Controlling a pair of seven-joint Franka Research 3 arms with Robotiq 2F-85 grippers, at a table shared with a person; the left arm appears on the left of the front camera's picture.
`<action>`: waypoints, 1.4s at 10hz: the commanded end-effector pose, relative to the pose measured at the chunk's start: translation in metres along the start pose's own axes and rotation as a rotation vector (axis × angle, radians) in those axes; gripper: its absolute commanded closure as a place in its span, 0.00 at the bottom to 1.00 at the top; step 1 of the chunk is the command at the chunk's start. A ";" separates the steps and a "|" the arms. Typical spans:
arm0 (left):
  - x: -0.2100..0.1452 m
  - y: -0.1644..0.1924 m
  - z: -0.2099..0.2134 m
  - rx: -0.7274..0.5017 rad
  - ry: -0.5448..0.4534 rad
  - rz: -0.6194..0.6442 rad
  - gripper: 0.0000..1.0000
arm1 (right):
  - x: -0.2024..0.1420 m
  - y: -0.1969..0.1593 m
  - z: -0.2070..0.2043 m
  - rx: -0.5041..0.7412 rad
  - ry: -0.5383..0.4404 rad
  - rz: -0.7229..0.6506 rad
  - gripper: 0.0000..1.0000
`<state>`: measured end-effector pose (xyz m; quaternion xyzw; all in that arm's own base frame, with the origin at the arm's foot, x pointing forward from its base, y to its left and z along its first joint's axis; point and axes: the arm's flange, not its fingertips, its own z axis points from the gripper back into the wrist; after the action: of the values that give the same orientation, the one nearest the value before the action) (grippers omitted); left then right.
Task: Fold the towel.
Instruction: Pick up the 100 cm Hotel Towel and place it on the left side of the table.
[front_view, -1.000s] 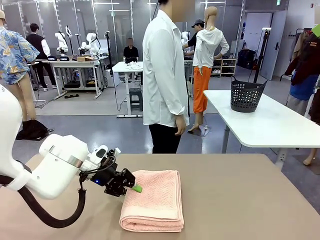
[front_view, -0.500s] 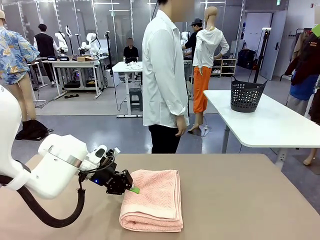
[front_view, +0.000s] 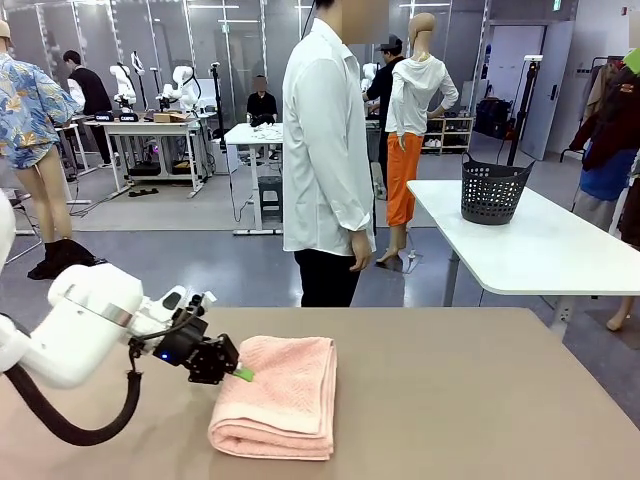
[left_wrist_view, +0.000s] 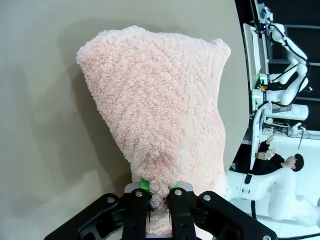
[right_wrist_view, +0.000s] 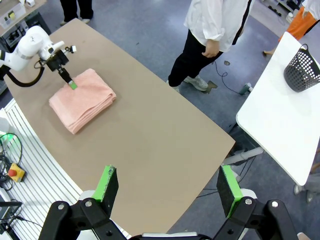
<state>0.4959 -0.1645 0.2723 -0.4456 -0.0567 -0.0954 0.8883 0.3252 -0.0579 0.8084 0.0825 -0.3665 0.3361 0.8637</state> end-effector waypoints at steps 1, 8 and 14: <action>-0.010 0.016 0.043 -0.016 0.040 -0.074 1.00 | 0.000 0.000 0.000 -0.004 0.001 -0.005 0.00; -0.052 0.109 0.247 0.066 -0.001 -0.095 1.00 | 0.000 0.000 0.000 -0.004 0.001 -0.005 0.00; -0.027 0.152 0.306 0.152 0.022 -0.044 1.00 | 0.000 0.000 0.000 -0.004 0.001 -0.005 0.00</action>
<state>0.4920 0.1729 0.3288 -0.3772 -0.0803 -0.1148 0.9155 0.3252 -0.0584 0.8085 0.0827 -0.3666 0.3358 0.8637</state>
